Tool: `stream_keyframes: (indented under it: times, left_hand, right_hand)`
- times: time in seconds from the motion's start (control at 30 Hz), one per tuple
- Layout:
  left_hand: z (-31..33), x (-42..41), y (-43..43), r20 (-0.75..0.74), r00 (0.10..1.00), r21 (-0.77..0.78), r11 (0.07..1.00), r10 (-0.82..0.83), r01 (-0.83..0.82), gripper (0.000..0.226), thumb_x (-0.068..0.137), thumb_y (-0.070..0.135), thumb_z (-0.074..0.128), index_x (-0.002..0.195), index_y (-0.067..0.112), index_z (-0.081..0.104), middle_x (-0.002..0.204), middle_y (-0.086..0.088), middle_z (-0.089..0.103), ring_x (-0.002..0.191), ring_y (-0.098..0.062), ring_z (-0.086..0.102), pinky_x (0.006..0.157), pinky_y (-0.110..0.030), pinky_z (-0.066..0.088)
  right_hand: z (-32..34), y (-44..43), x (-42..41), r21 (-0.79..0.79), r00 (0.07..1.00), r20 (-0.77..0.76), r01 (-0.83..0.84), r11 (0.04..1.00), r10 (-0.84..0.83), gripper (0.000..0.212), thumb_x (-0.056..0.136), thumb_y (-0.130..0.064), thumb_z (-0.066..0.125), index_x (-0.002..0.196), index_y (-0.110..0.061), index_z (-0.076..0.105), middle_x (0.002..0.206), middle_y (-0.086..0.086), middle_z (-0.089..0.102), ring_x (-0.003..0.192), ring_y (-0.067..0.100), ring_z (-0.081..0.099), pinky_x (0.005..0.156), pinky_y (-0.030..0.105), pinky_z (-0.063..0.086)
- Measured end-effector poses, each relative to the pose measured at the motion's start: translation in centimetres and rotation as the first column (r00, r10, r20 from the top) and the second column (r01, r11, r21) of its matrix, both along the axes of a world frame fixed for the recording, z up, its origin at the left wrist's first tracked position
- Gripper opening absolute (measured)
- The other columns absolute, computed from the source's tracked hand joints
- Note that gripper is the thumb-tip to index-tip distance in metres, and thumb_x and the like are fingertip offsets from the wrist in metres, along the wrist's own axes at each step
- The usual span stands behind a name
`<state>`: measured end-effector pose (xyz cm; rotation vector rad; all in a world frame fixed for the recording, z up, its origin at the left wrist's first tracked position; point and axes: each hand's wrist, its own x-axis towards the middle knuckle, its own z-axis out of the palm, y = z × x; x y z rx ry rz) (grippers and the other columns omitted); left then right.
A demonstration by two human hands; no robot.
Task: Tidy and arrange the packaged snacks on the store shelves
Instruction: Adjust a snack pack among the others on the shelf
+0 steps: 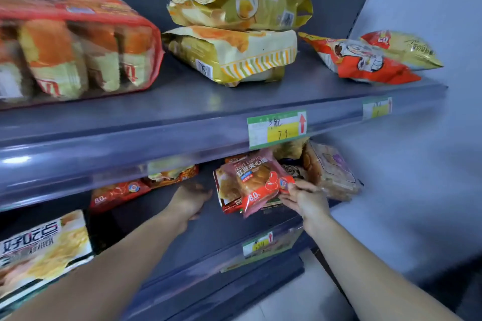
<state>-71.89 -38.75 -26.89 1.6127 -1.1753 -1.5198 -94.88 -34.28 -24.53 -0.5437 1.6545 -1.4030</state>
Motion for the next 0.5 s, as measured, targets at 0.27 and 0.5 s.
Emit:
stream_keyframes:
  times: [0.27, 0.5]
  left_hand:
    - [-3.9, -7.3, -3.3, 0.164, 0.983, 0.086, 0.991, 0.084, -0.099, 0.042, 0.092, 0.025, 0.062, 0.125, 0.007, 0.044, 0.087, -0.005, 0.051, 0.083, -0.024, 0.050, 0.063, -0.027, 0.041]
    - [-5.9, -8.8, -4.4, 0.051, 0.967, 0.221, 0.942, 0.248, -0.254, 0.021, 0.080, 0.013, 0.077, 0.078, 0.003, 0.058, 0.067, -0.012, 0.063, 0.044, -0.019, 0.059, 0.042, -0.025, 0.048]
  right_hand:
    - [-3.0, -4.9, -6.3, -0.007, 0.994, 0.099, 0.050, 0.999, -0.049, 0.015, 0.091, 0.006, 0.056, 0.082, -0.006, 0.056, 0.084, 0.020, 0.064, 0.075, 0.030, 0.067, 0.080, 0.042, 0.054]
    - [-5.0, -8.0, -8.6, 0.047, 0.983, 0.183, -0.020, 0.999, 0.011, 0.018, 0.089, 0.006, 0.058, 0.077, -0.008, 0.056, 0.078, 0.019, 0.065, 0.069, 0.025, 0.068, 0.064, 0.034, 0.059]
